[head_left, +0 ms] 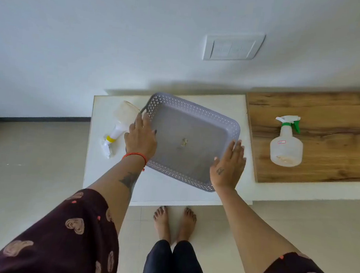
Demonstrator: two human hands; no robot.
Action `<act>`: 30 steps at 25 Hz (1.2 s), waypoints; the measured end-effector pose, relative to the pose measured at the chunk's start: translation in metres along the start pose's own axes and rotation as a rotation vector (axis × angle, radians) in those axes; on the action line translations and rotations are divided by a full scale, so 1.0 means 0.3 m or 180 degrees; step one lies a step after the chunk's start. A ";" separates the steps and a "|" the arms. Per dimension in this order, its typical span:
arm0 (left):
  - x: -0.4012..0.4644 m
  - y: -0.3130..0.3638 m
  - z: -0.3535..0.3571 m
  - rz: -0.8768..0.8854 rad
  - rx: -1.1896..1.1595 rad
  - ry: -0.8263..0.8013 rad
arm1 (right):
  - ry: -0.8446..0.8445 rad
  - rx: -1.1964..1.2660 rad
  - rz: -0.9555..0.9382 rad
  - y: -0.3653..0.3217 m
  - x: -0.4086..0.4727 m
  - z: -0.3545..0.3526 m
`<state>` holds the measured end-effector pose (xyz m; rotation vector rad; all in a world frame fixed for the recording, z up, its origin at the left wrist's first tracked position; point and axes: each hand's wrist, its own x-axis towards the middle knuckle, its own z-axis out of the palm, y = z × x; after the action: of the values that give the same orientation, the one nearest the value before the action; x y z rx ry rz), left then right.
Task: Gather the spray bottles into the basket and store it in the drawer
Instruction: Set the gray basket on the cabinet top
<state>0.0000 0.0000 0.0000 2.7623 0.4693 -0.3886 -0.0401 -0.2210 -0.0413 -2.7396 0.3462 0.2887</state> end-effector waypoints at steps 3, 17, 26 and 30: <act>0.047 -0.060 0.073 -0.0249 -0.0194 0.0075 | 0.0104 0.0256 0.0649 0.040 0.019 0.071; 0.049 -0.185 0.153 -0.0482 -0.0565 0.0645 | 0.0363 0.0586 0.0361 0.164 0.181 0.063; -0.126 -0.292 0.194 -0.0785 -0.0791 0.0626 | 0.0122 0.0405 -0.0147 0.134 0.180 0.062; -0.144 -0.315 0.212 -0.0744 -0.0774 0.0612 | 0.0100 0.0337 -0.0247 0.129 0.190 0.070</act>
<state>-0.0865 0.0511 -0.0688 2.5249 0.8330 -0.1076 0.0001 -0.2595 -0.0870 -2.6484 0.2550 0.2013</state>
